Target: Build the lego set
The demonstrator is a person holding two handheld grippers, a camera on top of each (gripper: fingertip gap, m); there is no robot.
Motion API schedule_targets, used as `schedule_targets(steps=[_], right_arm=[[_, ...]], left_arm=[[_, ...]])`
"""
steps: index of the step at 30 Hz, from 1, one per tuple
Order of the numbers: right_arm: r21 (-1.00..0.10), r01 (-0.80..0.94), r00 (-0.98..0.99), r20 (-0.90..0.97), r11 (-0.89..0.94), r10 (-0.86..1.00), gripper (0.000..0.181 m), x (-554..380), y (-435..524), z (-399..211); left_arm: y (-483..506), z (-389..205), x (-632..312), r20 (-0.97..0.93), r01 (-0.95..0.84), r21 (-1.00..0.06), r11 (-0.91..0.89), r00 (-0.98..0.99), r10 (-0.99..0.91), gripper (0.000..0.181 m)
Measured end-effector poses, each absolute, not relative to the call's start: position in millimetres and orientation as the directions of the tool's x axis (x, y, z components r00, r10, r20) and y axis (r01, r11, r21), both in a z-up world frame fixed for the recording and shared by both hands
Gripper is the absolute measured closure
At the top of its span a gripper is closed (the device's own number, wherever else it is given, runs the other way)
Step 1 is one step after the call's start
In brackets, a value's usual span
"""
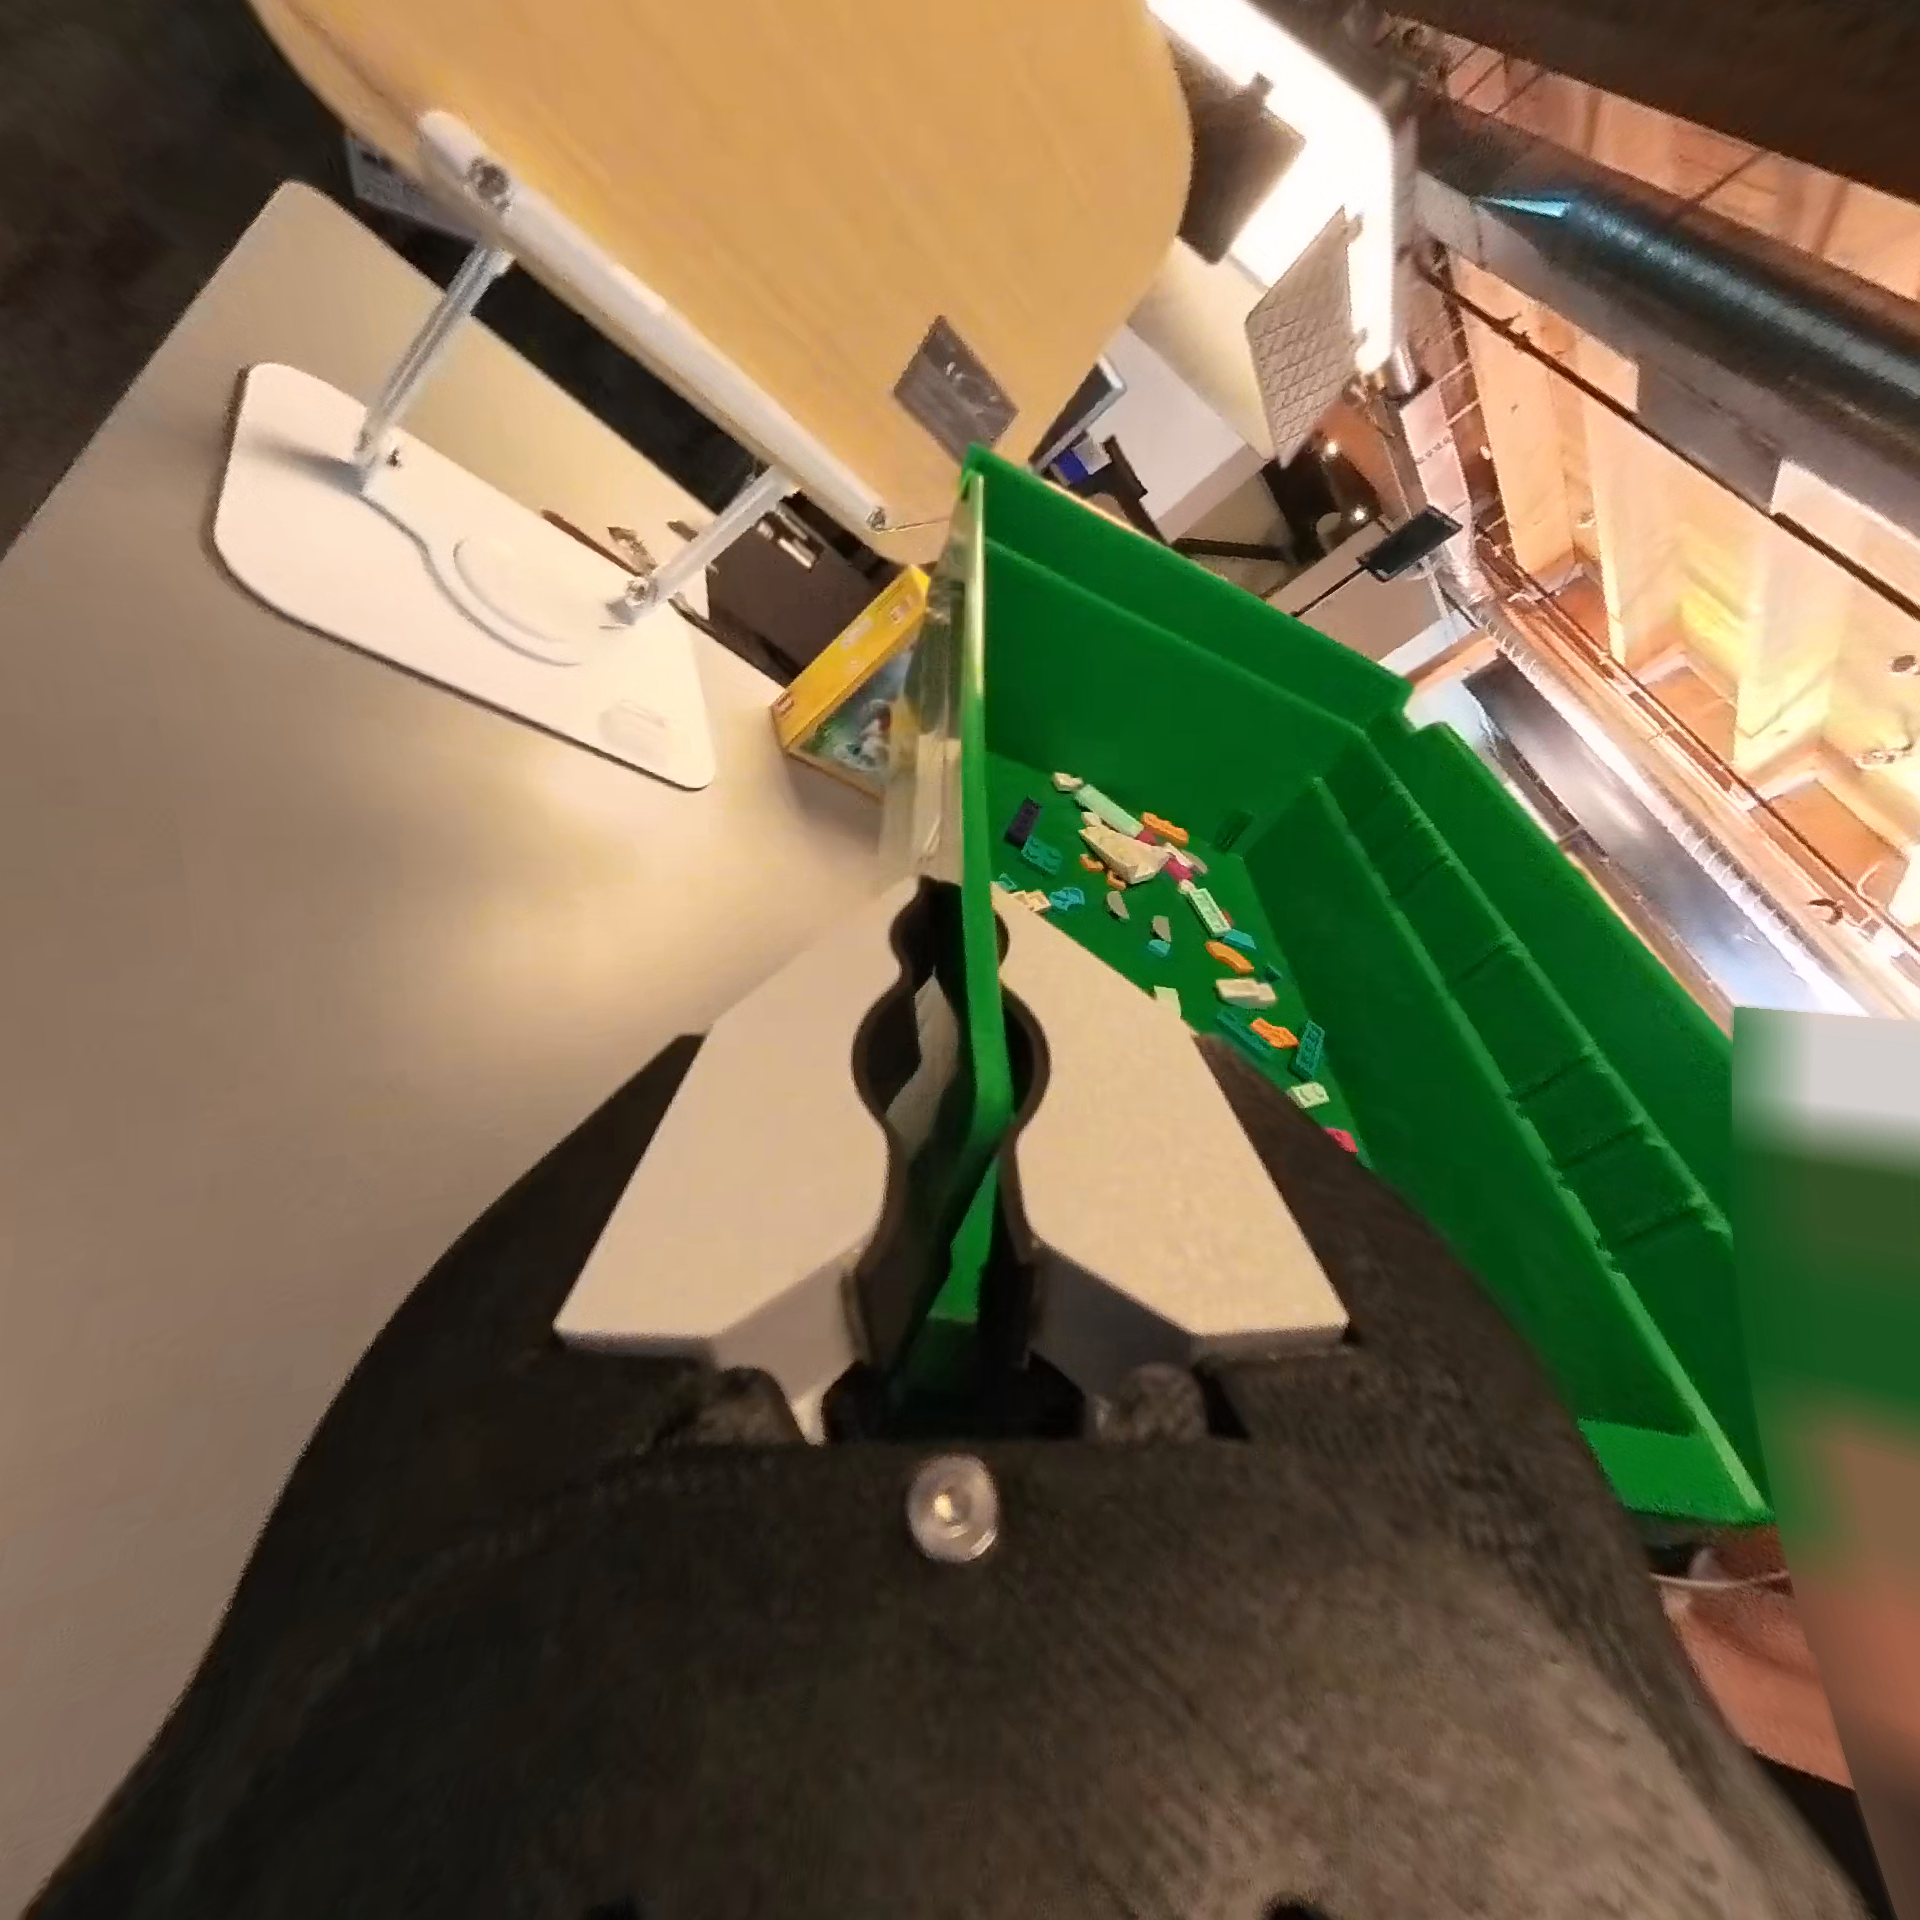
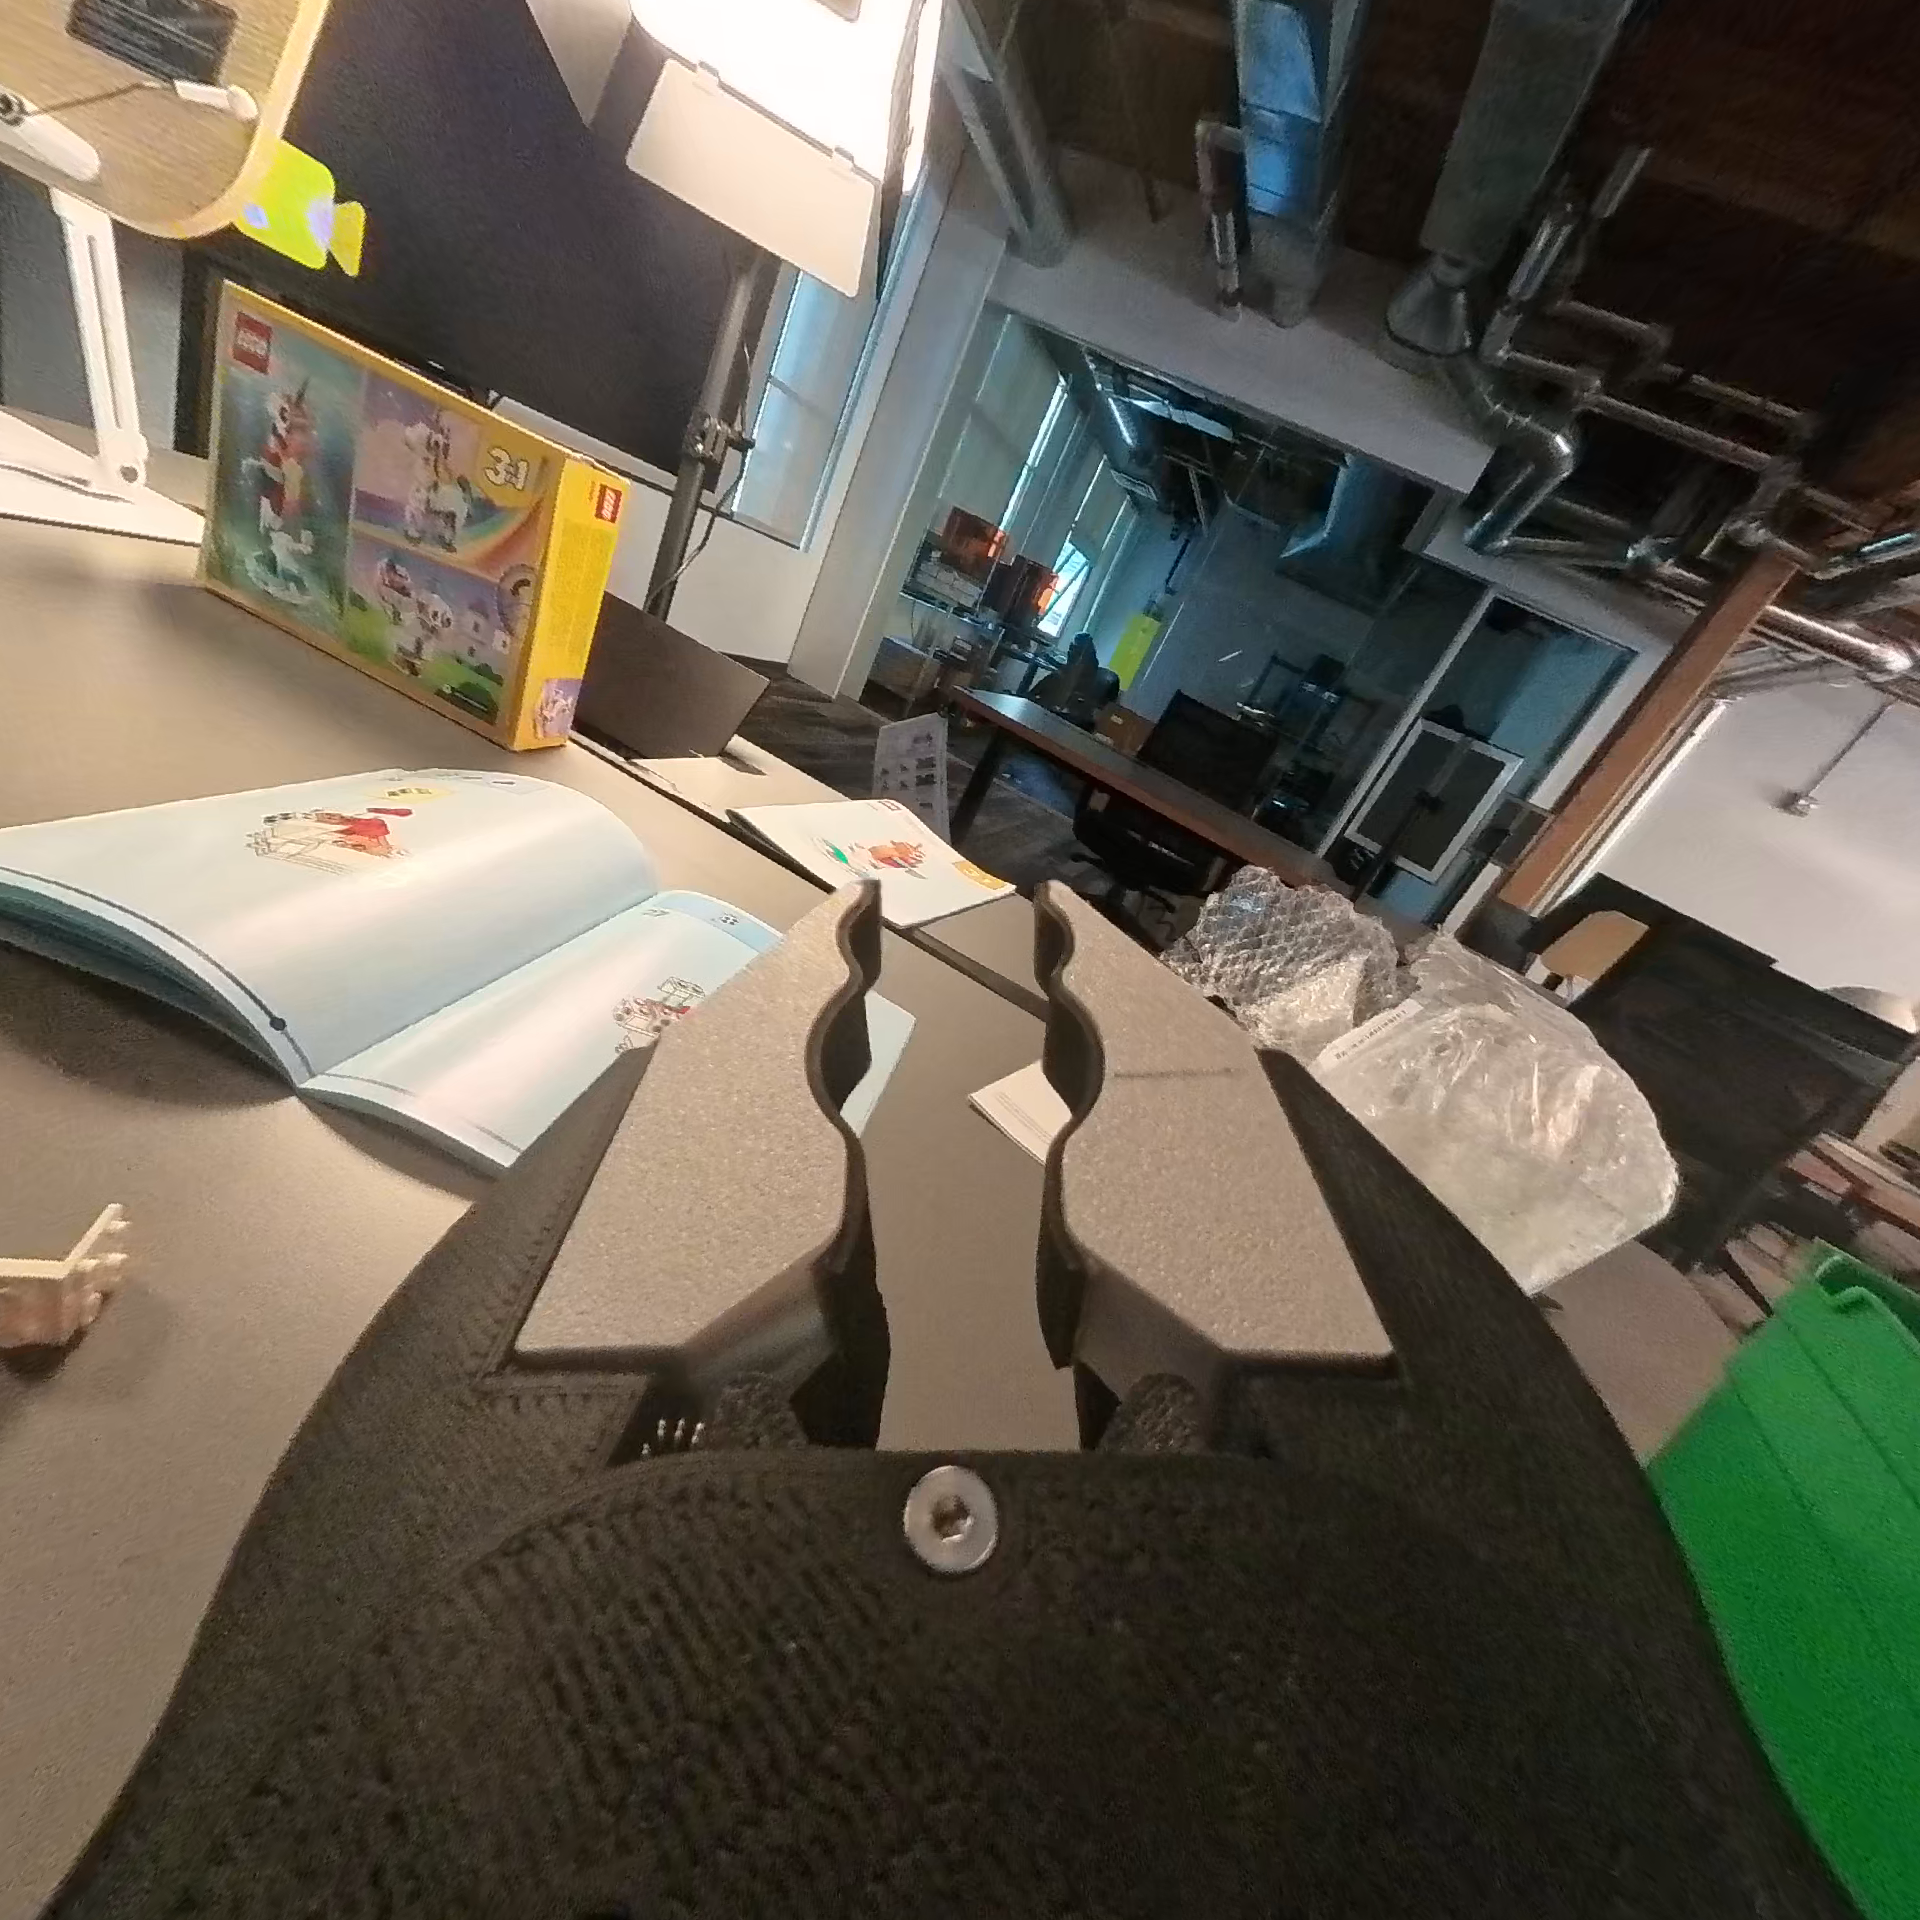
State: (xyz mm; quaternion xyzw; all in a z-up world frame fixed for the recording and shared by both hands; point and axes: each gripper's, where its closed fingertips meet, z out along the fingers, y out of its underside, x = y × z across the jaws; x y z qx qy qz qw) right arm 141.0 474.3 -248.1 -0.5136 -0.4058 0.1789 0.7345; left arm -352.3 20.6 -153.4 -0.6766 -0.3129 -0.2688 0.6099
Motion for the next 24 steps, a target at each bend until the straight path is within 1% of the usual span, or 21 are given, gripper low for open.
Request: schedule_targets(steps=[3,5,7,12,16,18,20,22,24], right_arm=[[-0.899,0.151,0.6,0.413,0.41,0.685,0.154,140.3,473.1,-247.7],[-0.9,0.147,0.596,0.412,0.411,0.69,0.154,139.9,472.3,-247.3],[-0.901,0.148,0.593,0.411,0.408,0.693,0.154,139.7,472.3,-248.0],[-0.903,0.15,0.596,0.408,0.403,0.691,0.154,139.8,473.1,-249.4],[-0.9,0.16,0.59,0.416,0.405,0.692,0.154,138.3,472.5,-251.0],[-0.899,0.163,0.588,0.42,0.407,0.691,0.154,137.9,472.3,-251.4],[-0.898,0.164,0.585,0.422,0.408,0.693,0.154,137.6,471.9,-251.6],[-0.897,0.166,0.582,0.424,0.409,0.694,0.154,137.2,471.5,-252.1],[-0.896,0.164,0.576,0.426,0.412,0.698,0.154,136.2,470.7,-252.2]], left_arm=[[25.7,-145.3,-352.4,0.698,0.707,-0.705,-0.056,0.706,0.123,0.179],[27.9,-149.8,-354.2,0.657,0.671,-0.741,-0.044,0.736,0.163,0.179],[29.5,-162.4,-354.0,0.626,0.643,-0.766,-0.029,0.755,0.197,0.179],[31.2,-216.0,-353.0,0.567,0.597,-0.802,-0.014,0.768,0.299,0.18],[32.7,-254.6,-354.5,0.464,0.526,-0.85,-0.039,0.78,0.42,0.179],[33.7,-265.5,-353.9,0.359,0.449,-0.89,-0.083,0.8,0.48,0.179],[36.2,-262.3,-347.9,0.34,0.409,-0.911,-0.049,0.814,0.471,0.179],[38.8,-265.4,-343.2,0.298,0.374,-0.925,-0.062,0.818,0.492,0.179],[41.7,-272.9,-338.0,0.307,0.387,-0.919,-0.069,0.816,0.49,0.178]])
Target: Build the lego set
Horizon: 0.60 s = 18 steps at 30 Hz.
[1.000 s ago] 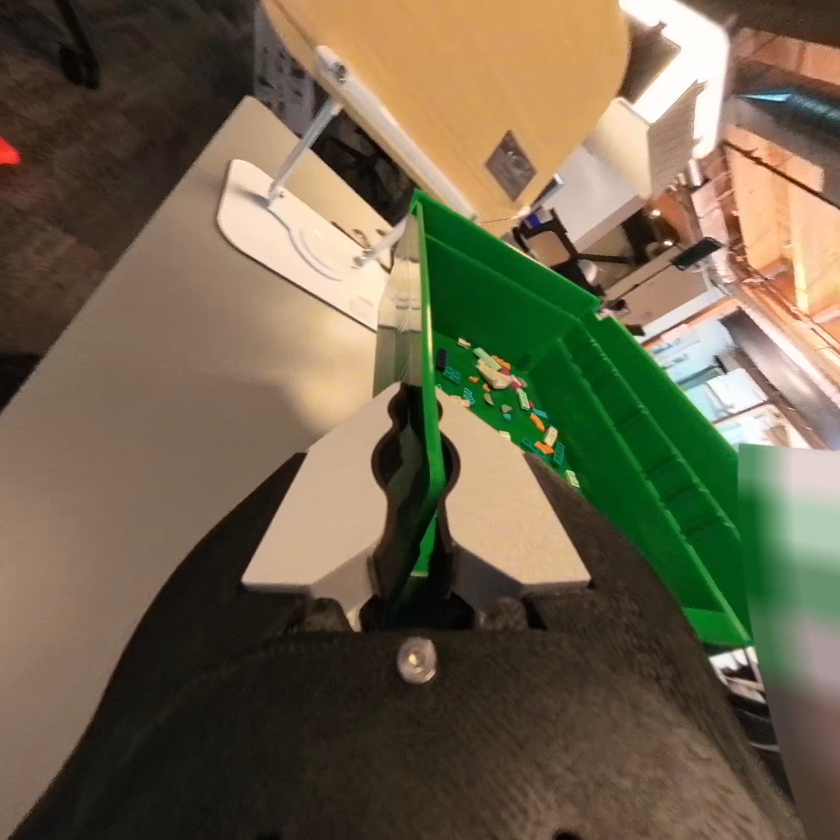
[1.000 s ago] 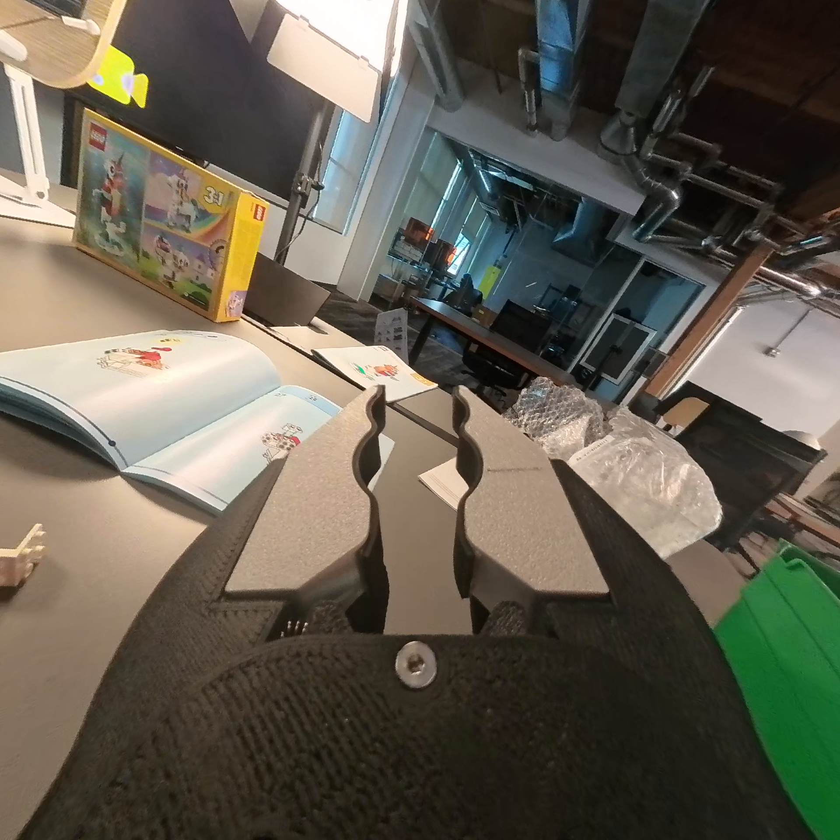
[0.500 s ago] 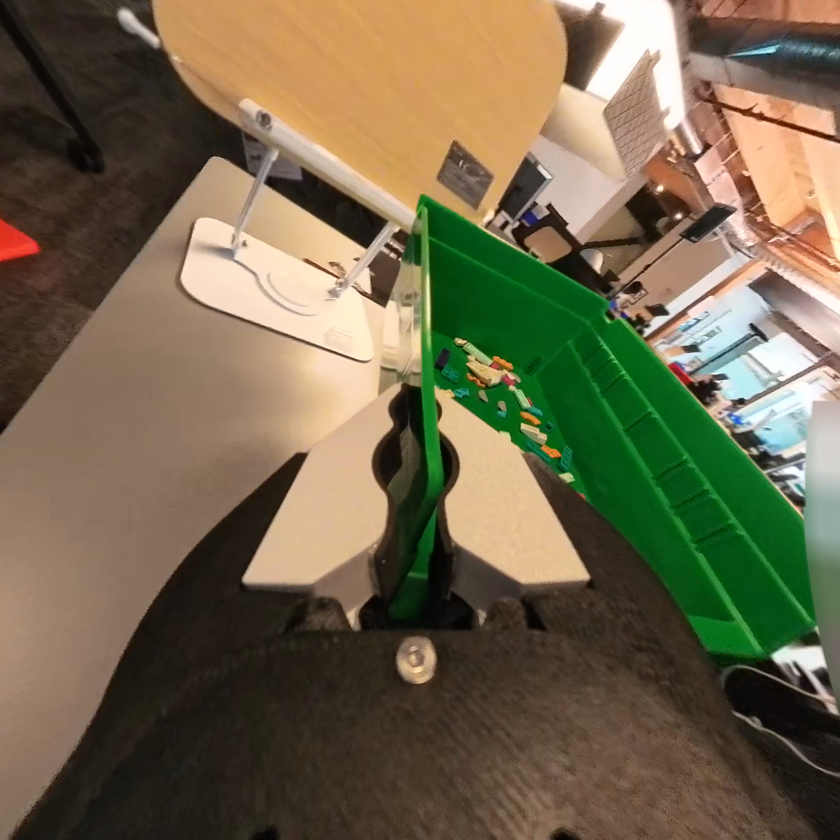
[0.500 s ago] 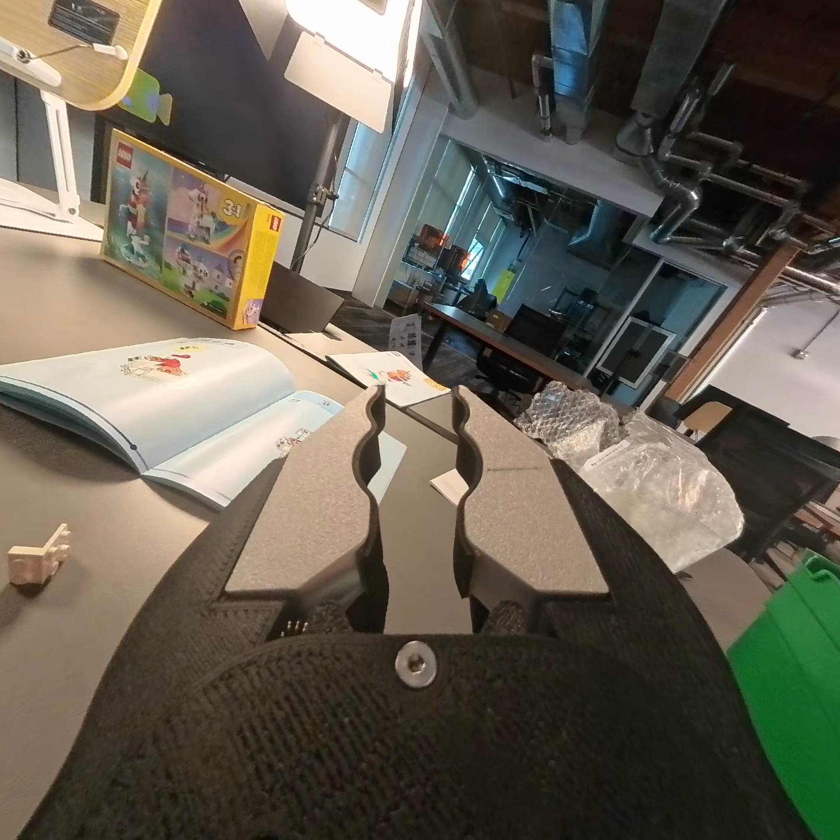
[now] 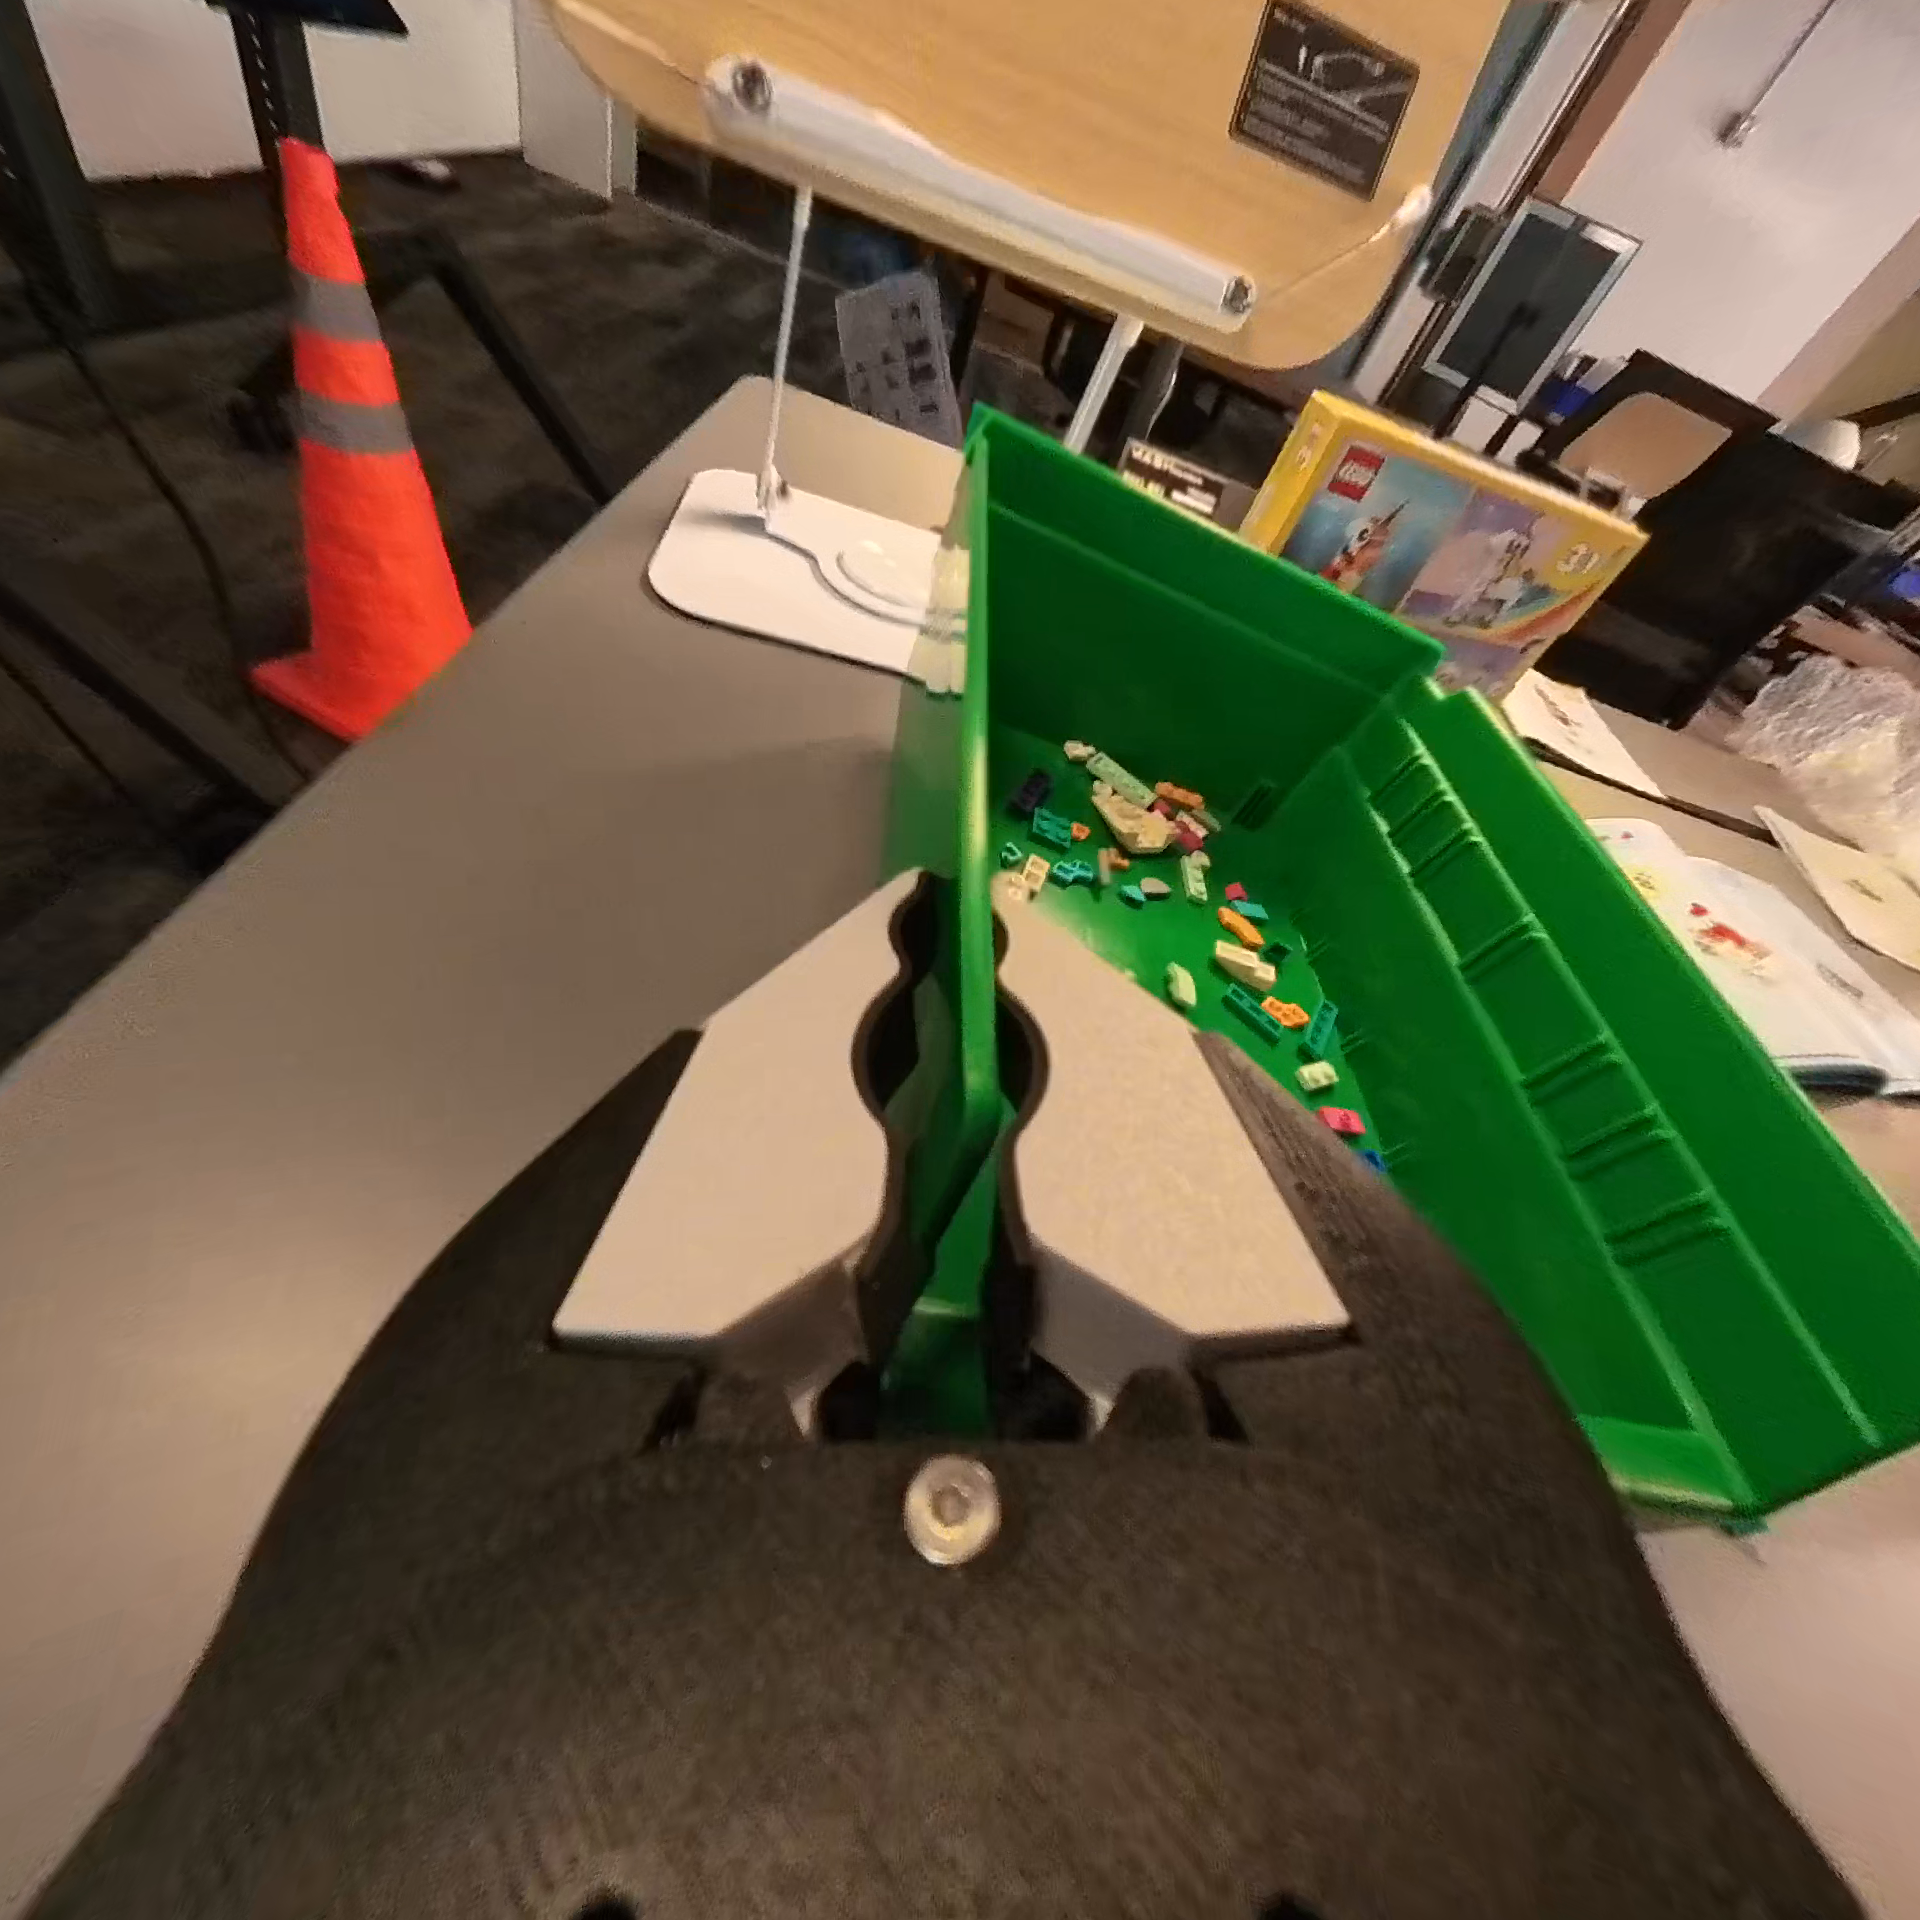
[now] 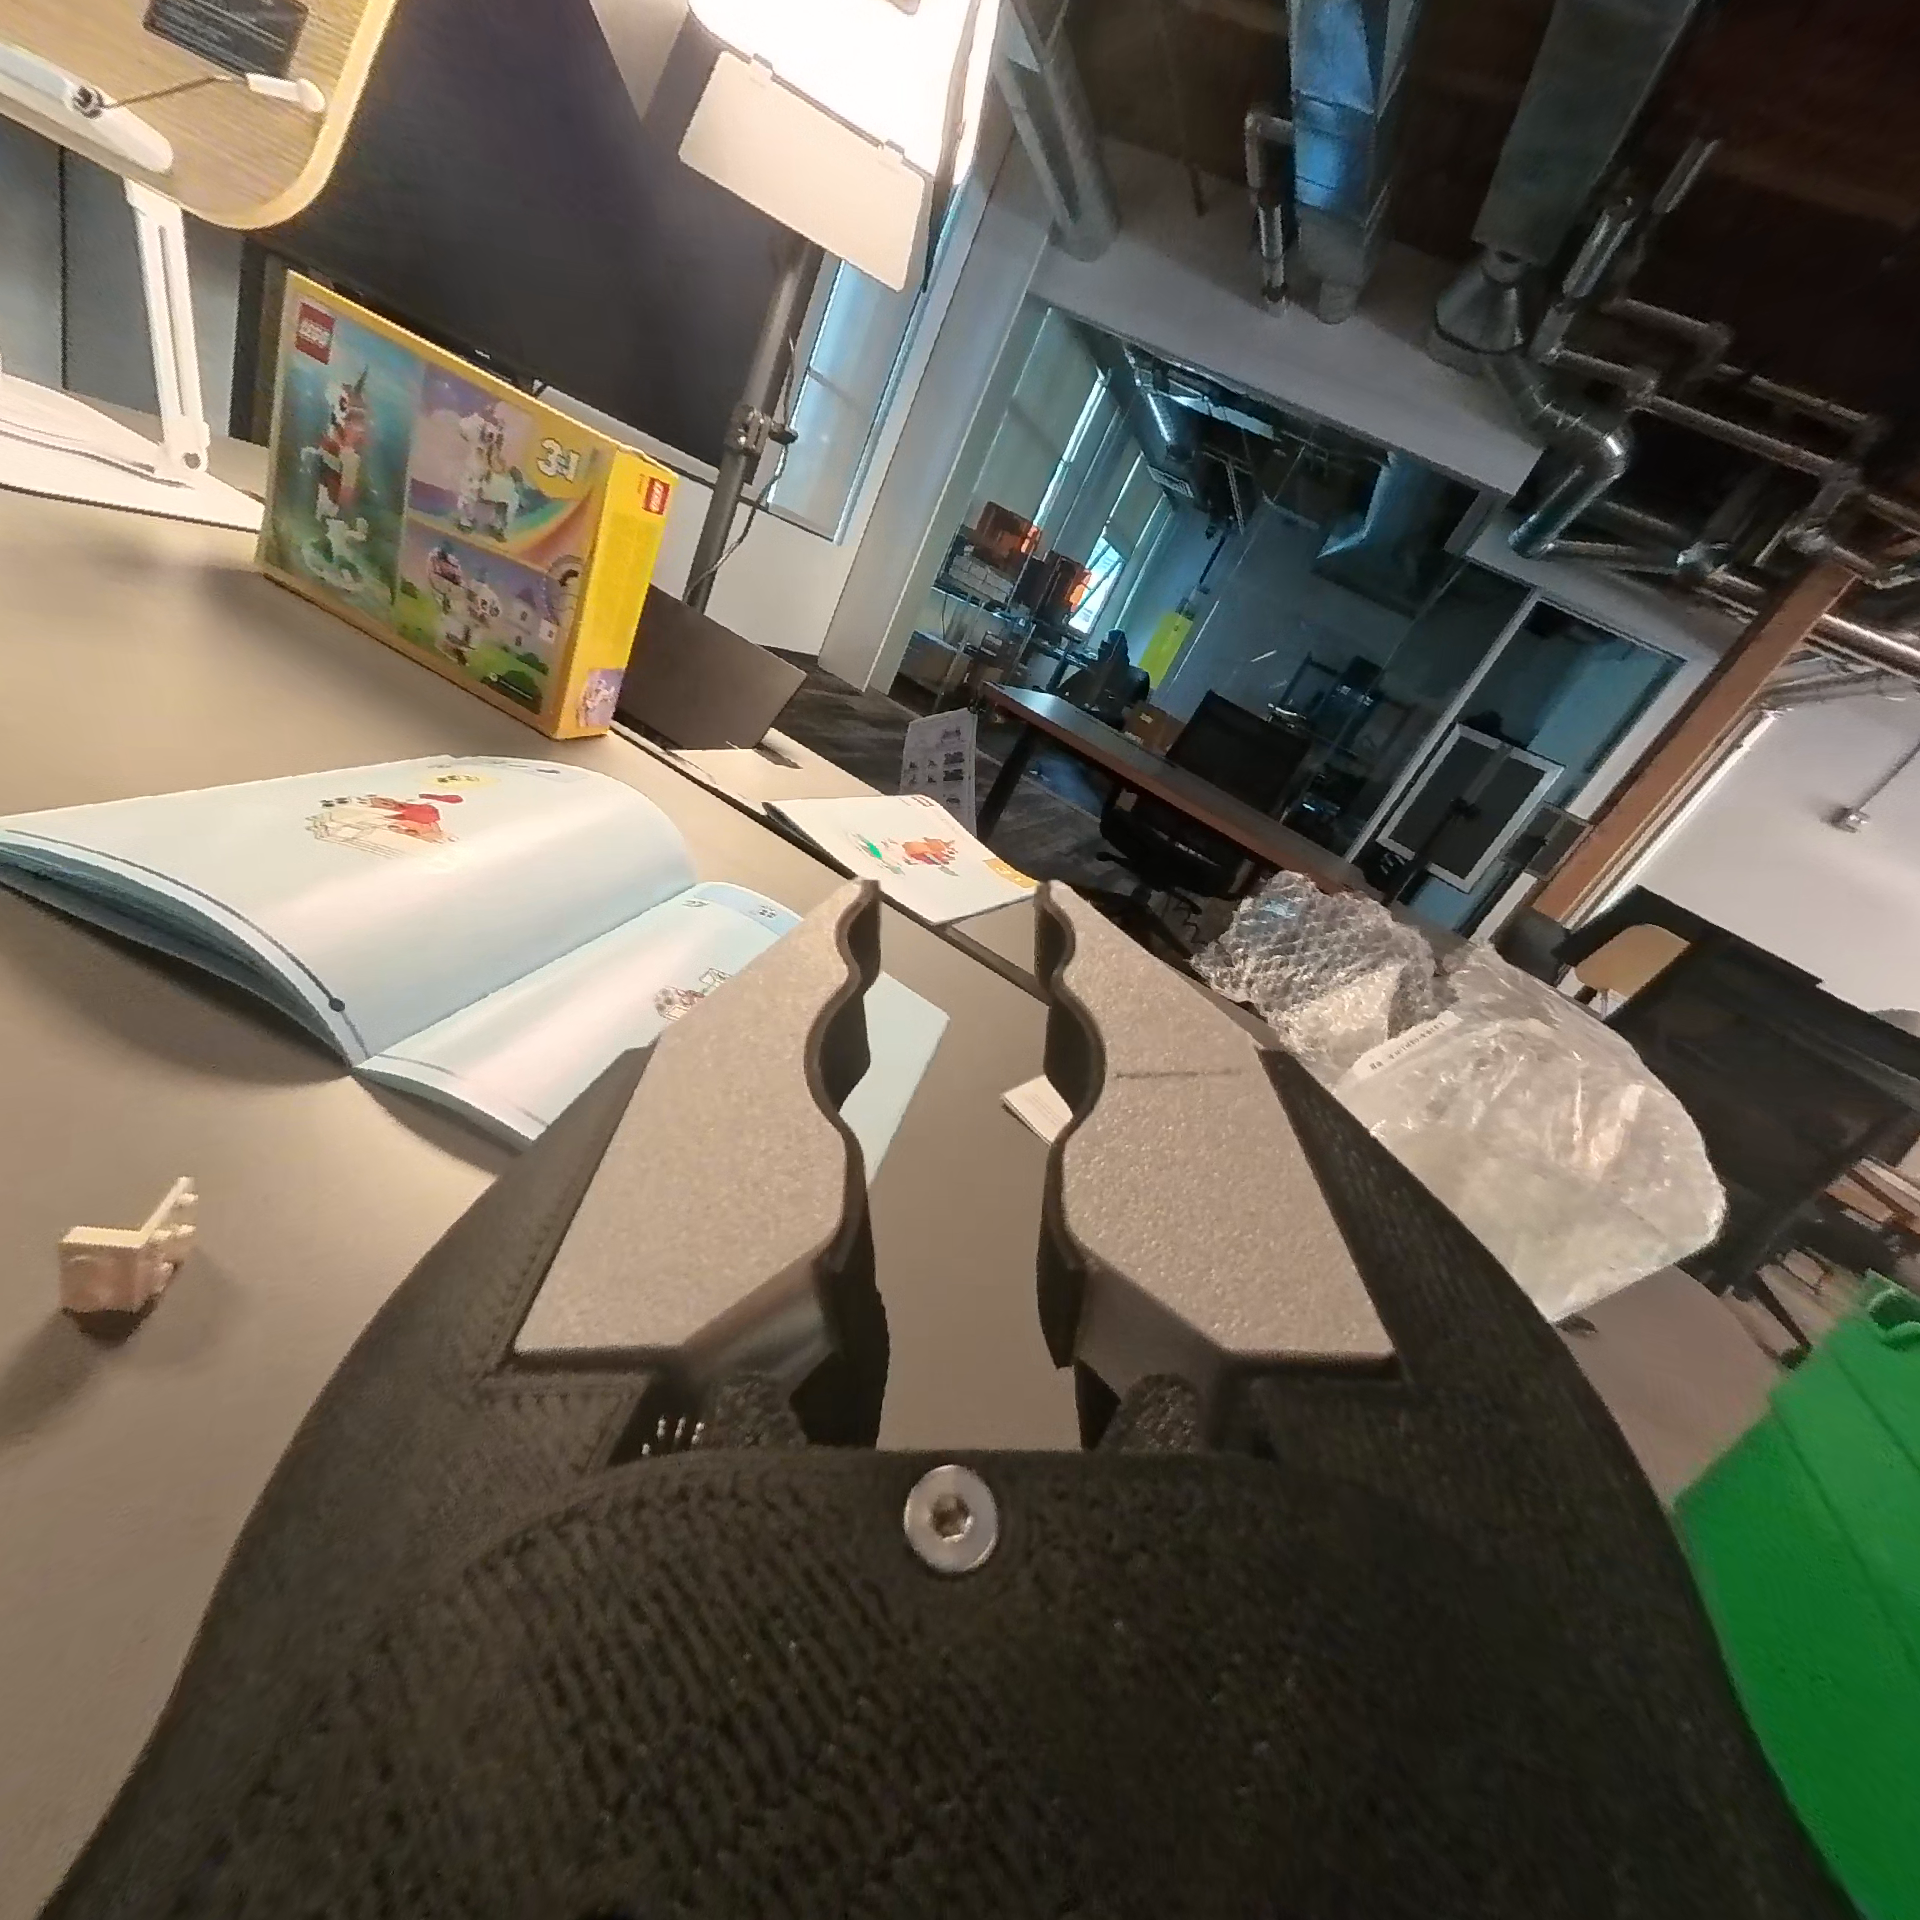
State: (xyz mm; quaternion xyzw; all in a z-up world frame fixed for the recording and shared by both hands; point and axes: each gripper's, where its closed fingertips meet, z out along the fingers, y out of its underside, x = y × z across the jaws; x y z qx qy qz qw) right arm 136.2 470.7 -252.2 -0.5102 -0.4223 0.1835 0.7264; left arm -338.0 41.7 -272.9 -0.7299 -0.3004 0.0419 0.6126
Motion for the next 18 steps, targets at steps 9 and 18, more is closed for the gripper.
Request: schedule_targets(steps=[9,18], right_arm=[[-0.92,0.075,0.379,0.384,0.385,0.842,0.134,106.9,443.9,-238.1],[-0.881,0.291,-0.256,0.303,0.372,0.918,0.079,-114.4,453.4,-210.2]], left_arm=[[20.0,-248.9,-316.0,0.513,0.467,-0.858,0.215,0.76,0.398,0.126],[16.4,-200.3,-241.3,0.222,0.111,-0.967,0.231,0.811,0.541,0.121]])
